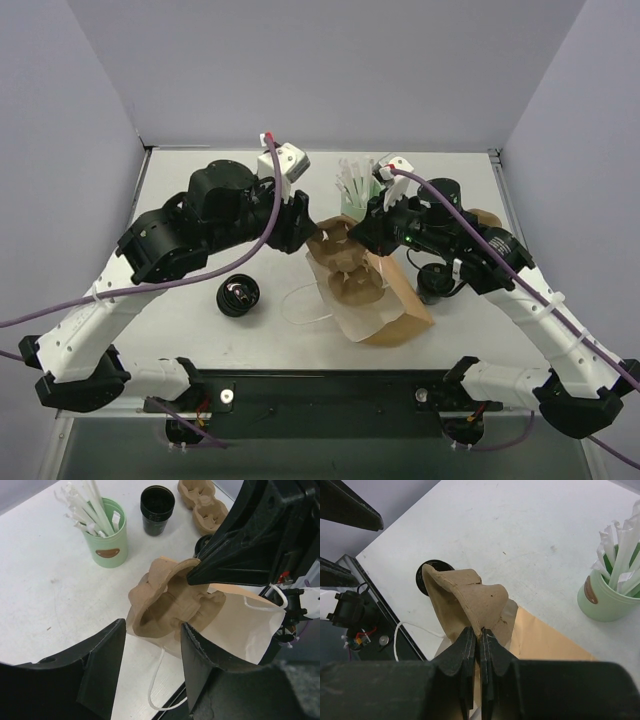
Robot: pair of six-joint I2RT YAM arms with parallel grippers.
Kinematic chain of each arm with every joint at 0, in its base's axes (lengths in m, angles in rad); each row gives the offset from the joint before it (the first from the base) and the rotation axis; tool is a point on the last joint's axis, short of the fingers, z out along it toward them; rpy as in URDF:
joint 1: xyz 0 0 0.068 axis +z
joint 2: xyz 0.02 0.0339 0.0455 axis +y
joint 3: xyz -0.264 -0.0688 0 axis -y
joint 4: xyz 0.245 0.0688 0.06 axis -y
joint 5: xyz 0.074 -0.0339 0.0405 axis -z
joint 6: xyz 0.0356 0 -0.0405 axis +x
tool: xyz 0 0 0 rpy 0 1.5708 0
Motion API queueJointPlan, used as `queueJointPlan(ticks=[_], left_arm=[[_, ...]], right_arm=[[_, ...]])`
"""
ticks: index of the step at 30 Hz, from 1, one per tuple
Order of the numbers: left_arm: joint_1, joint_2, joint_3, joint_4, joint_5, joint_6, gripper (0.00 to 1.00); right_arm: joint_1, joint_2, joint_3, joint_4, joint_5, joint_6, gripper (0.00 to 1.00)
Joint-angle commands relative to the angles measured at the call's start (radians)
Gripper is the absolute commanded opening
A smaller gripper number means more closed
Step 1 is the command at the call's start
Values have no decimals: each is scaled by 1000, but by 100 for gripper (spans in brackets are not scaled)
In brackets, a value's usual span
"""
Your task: Pack the takeout coffee
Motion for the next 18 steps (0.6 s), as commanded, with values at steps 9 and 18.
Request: queueJointPlan(ticks=[9,18], left_arm=[[45,96,17,138,250,133,55],[45,125,2,167,311,205,49]], right_arm=[[-94,-23,12,-25,-187,3,0],[-128,-25,12,-52,-261,5,0]])
